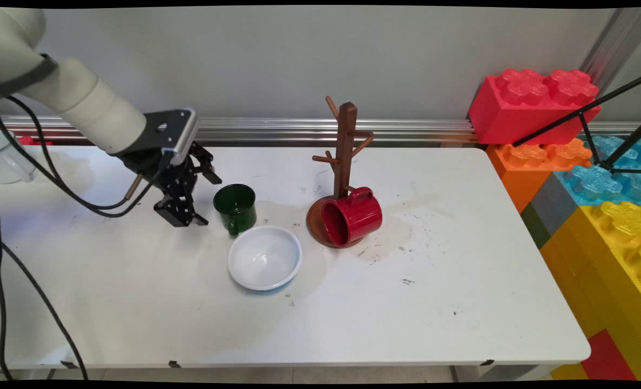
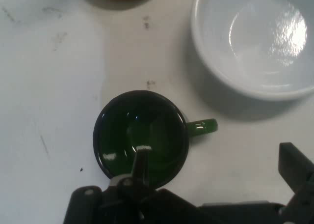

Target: Pick up the red mug from the rack

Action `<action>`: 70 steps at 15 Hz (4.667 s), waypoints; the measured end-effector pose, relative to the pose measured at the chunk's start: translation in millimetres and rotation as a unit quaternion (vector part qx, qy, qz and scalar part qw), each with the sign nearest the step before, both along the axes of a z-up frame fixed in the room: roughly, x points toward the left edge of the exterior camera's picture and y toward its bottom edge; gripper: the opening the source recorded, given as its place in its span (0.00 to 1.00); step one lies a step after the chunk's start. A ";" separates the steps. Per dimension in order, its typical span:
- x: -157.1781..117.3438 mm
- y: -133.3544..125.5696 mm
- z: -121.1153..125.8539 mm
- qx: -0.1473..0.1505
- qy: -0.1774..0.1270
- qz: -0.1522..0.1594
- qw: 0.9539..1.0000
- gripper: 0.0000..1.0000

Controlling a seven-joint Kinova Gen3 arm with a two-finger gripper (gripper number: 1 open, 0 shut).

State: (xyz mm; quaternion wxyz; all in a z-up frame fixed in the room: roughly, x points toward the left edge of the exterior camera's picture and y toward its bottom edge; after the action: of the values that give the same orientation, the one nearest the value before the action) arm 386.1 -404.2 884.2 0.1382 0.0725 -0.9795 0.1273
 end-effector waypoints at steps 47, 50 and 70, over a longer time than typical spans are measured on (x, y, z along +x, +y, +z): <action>-149.3 21.8 -95.7 0.055 0.347 0.287 0.891 1.00; -154.7 16.1 -104.7 0.061 0.363 0.301 0.880 1.00; -174.6 -1.7 -132.5 0.104 0.426 0.388 0.811 0.00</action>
State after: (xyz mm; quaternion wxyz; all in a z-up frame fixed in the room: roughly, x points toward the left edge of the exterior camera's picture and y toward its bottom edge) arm 211.4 -406.0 751.6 0.4722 0.5078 -0.7201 0.0244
